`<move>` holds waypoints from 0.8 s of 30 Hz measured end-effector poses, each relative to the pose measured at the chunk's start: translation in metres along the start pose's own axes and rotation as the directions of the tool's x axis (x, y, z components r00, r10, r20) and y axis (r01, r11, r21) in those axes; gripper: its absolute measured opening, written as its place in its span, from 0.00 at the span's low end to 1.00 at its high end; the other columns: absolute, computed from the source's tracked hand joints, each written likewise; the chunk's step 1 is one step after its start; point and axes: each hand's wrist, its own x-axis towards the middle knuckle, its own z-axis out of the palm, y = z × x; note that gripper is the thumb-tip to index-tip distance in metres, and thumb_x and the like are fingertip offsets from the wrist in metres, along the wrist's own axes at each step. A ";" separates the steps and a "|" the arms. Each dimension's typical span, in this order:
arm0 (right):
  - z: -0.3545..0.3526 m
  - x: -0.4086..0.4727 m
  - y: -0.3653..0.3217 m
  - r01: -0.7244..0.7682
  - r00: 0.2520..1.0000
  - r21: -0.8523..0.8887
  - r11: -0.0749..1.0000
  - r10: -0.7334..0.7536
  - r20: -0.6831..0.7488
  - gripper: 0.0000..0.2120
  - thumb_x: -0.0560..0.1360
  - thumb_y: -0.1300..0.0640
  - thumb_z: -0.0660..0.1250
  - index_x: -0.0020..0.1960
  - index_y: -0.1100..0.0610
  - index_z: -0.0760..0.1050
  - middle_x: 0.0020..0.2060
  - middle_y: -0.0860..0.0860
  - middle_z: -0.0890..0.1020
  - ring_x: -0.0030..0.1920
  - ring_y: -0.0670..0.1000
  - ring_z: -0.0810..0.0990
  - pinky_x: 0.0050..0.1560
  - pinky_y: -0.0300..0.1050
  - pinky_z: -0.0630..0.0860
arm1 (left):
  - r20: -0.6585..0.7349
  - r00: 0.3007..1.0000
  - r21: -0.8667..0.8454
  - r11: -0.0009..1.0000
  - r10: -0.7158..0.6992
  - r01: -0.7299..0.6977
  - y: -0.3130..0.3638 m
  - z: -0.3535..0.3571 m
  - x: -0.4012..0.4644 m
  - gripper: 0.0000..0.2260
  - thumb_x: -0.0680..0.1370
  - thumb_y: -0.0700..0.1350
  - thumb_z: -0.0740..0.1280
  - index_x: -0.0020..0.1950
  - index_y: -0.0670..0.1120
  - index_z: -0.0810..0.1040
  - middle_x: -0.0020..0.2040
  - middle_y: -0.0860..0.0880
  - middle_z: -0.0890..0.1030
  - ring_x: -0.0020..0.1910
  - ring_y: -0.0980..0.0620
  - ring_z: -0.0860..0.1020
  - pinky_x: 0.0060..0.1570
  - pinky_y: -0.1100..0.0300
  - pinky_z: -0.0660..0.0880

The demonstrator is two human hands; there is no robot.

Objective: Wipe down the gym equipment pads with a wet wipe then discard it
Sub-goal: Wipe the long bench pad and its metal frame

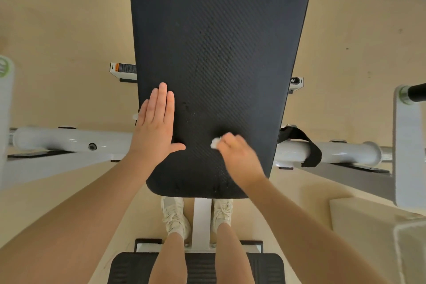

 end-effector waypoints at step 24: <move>0.000 0.055 -0.021 0.031 0.960 -0.012 0.999 -0.033 -0.277 0.14 0.60 0.69 0.76 0.42 0.59 0.79 0.37 0.54 0.77 0.33 0.54 0.76 0.26 0.41 0.73 | 0.003 0.996 -0.042 0.995 0.087 -0.087 -0.018 0.009 0.001 0.61 0.55 0.60 0.79 0.74 0.41 0.45 0.75 0.37 0.54 0.74 0.38 0.55 0.69 0.49 0.51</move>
